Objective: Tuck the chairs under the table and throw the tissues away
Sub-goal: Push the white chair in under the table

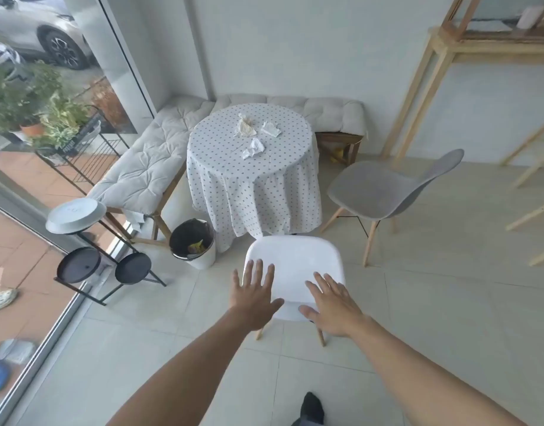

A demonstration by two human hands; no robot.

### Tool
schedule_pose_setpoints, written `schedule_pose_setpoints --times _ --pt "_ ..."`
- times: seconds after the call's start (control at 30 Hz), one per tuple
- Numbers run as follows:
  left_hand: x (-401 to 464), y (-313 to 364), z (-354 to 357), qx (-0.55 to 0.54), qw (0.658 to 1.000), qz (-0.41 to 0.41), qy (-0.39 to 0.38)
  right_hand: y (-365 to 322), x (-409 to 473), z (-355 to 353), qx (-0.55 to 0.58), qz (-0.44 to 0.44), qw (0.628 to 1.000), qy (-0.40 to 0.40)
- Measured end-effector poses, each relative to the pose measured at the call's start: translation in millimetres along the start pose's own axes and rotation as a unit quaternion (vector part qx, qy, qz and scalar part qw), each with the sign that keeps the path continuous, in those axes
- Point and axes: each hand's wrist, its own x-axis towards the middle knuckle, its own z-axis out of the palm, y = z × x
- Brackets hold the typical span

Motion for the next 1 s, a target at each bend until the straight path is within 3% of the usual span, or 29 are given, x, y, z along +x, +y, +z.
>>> schedule_pose_setpoints --times 0.17,0.4,0.53,0.77,1.0 --pt "6.2 27.2 37.6 0.032 0.999 0.006 -0.039 13.0 6.6 35.7 -0.051 -0.020 0.998 0.001" --pt "18.5 54.3 52.6 0.028 0.996 0.016 -0.084 19.0 13.7 57.1 -0.039 -0.033 0.998 0.036" --pt "19.3 62.6 54.7 0.055 0.996 0.052 -0.057 26.0 19.1 63.6 -0.020 -0.033 0.998 0.047" --pt "18.8 59.4 58.2 0.035 0.999 0.037 0.012 34.3 29.4 66.1 -0.021 -0.053 0.996 0.065" --pt "27.5 53.9 54.5 0.026 0.999 0.027 0.029 35.6 43.2 57.2 -0.030 -0.074 0.995 0.054"
